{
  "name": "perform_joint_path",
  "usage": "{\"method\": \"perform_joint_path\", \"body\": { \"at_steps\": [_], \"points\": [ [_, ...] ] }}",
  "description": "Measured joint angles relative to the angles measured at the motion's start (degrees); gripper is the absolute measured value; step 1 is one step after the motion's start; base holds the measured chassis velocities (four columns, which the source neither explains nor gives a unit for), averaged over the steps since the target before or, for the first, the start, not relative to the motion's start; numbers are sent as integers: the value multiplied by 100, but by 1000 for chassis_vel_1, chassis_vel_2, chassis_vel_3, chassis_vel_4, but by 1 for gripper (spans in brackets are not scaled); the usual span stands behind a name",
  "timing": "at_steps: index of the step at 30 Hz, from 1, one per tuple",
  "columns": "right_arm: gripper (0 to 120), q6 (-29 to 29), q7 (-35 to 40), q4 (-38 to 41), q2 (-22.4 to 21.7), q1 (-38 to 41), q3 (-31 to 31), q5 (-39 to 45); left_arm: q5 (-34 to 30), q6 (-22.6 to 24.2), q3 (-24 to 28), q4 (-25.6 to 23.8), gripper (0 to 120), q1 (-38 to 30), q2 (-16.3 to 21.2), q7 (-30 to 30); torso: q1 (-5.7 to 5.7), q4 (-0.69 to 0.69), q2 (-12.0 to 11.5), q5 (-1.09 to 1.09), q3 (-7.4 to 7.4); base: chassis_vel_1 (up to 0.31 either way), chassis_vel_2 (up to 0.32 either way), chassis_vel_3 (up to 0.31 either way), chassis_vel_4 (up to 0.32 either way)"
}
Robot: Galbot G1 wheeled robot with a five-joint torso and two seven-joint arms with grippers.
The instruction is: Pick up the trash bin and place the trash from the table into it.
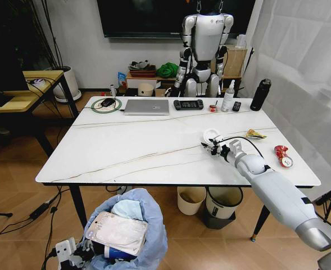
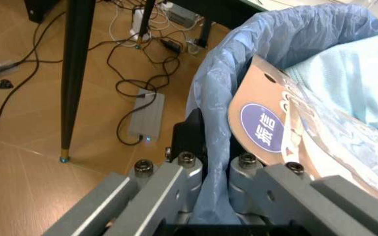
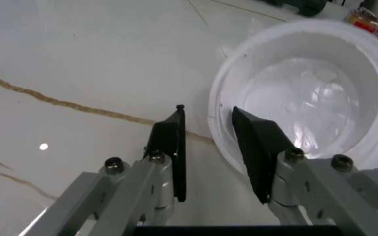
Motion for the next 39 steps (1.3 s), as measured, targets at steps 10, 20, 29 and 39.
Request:
{"method": "perform_joint_path", "body": {
  "at_steps": [10, 20, 29, 39],
  "points": [
    [0, -6, 17, -33, 1, 10, -12, -1, -51, -4, -15, 40, 0, -24, 27, 2, 0, 0, 0, 0, -1, 0, 0, 0, 0],
    [0, -107, 11, 729, -233, -183, 85, 267, -91, -4, -29, 48, 0, -61, 61, 3, 0, 1, 0, 0, 0, 0, 0, 0, 0],
    [0, -115, -47, 2125, -559, -703, 90, 890, -112, 23, -10, 30, 0, -102, 82, -12, 0, 0, 0, 0, 0, 0, 0, 0, 0],
    [0, 126, -150, 3313, -691, -956, -338, 1619, -192, 70, -5, 78, 0, -333, 36, -95, 0, 0, 0, -1, 0, 0, 0, 0, 0]
  ]
}}
